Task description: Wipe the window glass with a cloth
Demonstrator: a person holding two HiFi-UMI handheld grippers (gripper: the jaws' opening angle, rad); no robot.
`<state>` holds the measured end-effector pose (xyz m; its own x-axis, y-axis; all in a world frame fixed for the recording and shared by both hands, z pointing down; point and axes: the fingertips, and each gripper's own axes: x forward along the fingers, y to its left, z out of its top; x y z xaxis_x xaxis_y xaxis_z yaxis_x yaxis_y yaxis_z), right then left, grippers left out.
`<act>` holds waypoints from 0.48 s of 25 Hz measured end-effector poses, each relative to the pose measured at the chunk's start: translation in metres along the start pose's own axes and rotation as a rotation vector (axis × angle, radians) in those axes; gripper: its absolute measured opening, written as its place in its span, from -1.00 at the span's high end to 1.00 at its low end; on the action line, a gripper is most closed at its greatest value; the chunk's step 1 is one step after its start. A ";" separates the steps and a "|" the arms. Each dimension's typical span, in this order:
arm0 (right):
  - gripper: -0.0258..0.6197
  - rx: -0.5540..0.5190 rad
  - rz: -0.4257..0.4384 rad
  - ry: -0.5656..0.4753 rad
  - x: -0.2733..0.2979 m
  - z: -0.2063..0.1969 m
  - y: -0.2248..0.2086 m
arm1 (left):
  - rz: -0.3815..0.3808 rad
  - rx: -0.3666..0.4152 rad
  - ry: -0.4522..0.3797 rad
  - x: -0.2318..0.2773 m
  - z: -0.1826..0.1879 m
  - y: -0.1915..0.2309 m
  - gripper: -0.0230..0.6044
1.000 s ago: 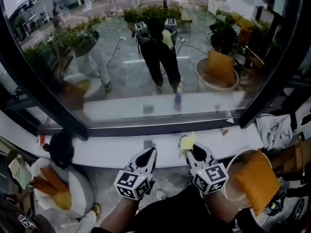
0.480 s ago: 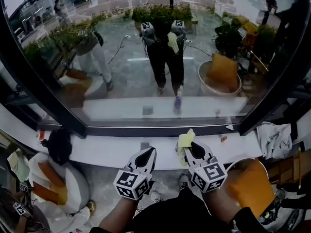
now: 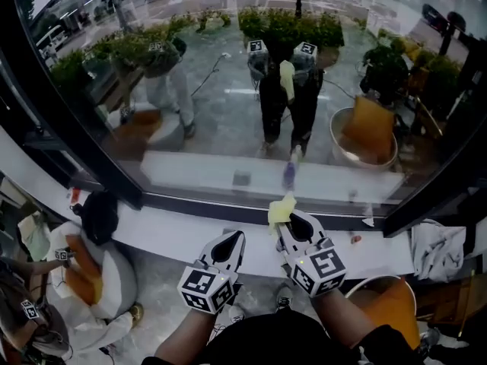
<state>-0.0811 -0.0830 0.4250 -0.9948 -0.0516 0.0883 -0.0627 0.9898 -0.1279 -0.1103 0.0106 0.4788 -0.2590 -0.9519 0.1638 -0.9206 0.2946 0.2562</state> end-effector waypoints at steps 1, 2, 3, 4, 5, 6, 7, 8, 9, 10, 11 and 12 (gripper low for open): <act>0.75 -0.004 0.017 -0.005 0.006 0.004 -0.003 | 0.014 -0.001 -0.004 0.004 0.002 0.001 0.90; 0.75 -0.010 0.032 -0.009 0.011 0.007 -0.005 | 0.029 -0.002 -0.007 0.007 0.003 0.002 0.90; 0.75 -0.020 0.048 -0.012 0.017 0.012 -0.007 | 0.043 -0.003 -0.011 0.010 0.005 0.004 0.90; 0.75 -0.031 0.063 -0.013 0.023 0.016 -0.007 | 0.058 -0.004 -0.015 0.012 0.007 0.006 0.90; 0.75 -0.039 0.078 -0.016 0.030 0.021 -0.007 | 0.072 -0.006 -0.019 0.014 0.009 0.009 0.90; 0.75 -0.043 0.092 -0.022 0.036 0.026 -0.008 | 0.086 -0.008 -0.024 0.016 0.011 0.011 0.90; 0.75 -0.046 0.106 -0.029 0.041 0.030 -0.008 | 0.099 -0.010 -0.030 0.019 0.013 0.012 0.90; 0.75 -0.050 0.121 -0.033 0.047 0.034 -0.009 | 0.113 -0.011 -0.035 0.021 0.014 0.014 0.90; 0.75 -0.055 0.136 -0.037 0.051 0.038 -0.010 | 0.126 -0.012 -0.040 0.024 0.016 0.014 0.90; 0.75 -0.062 0.151 -0.040 0.055 0.042 -0.010 | 0.140 -0.012 -0.045 0.027 0.018 0.015 0.90; 0.75 -0.071 0.165 -0.043 0.059 0.046 -0.011 | 0.154 -0.012 -0.050 0.029 0.020 0.015 0.90; 0.75 -0.080 0.179 -0.047 0.063 0.050 -0.011 | 0.168 -0.011 -0.056 0.030 0.022 0.016 0.90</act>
<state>-0.1470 -0.1037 0.3829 -0.9923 0.1215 0.0249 0.1199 0.9911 -0.0580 -0.1394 -0.0153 0.4664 -0.4251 -0.8923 0.1521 -0.8598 0.4506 0.2404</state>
